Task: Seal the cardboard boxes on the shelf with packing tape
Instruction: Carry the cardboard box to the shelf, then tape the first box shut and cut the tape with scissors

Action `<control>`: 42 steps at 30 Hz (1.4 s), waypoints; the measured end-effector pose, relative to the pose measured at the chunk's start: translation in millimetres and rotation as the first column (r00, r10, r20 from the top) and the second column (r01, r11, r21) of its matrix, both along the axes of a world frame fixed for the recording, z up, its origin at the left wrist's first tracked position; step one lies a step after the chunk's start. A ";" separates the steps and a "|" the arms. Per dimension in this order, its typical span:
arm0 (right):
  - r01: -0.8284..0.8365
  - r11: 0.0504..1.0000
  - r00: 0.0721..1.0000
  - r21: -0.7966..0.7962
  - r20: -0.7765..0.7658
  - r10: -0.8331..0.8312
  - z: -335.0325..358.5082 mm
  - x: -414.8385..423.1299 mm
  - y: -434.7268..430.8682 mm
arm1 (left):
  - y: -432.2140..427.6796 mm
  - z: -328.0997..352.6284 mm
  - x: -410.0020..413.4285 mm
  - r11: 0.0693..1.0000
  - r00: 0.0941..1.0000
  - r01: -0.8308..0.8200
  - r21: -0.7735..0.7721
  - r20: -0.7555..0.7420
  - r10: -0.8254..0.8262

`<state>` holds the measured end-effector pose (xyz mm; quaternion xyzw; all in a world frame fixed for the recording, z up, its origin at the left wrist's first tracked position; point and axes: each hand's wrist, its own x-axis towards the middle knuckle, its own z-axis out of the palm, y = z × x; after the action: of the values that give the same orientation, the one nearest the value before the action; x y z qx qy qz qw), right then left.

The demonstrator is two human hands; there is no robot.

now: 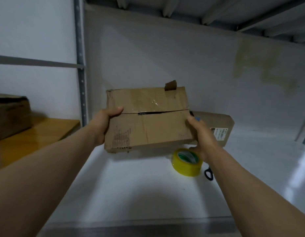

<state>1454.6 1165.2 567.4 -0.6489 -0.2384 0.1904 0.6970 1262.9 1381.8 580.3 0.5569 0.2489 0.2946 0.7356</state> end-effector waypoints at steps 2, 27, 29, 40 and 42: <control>-0.120 0.990 0.993 0.078 0.022 0.118 -5.6 -4.7 -2.6 | 4.2 -1.8 -6.3 1.000 0.999 -0.021 0.002 -0.038 0.021; 0.194 0.981 0.958 0.023 0.211 -0.195 52.1 10.1 -1.9 | -10.6 29.5 -14.5 0.893 0.924 0.366 0.261 0.010 -0.382; 0.199 0.980 0.948 0.025 0.250 -0.199 56.2 12.6 -4.9 | -9.2 33.2 -11.0 0.930 0.950 0.296 0.218 0.033 -0.310; 0.059 0.998 0.944 0.035 0.324 -0.067 70.7 5.9 -20.2 | -2.6 54.5 -11.7 0.977 0.943 0.193 -0.088 -0.258 -0.209; 0.092 0.996 0.941 -0.001 0.326 -0.087 73.2 4.9 -19.5 | -5.3 57.3 -10.8 0.987 0.928 0.150 -0.054 -0.338 -0.160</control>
<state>1459.4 1145.7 640.6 -0.6873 -0.3189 0.0508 0.6506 1252.1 1376.5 637.6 0.6073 0.3317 0.1312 0.7099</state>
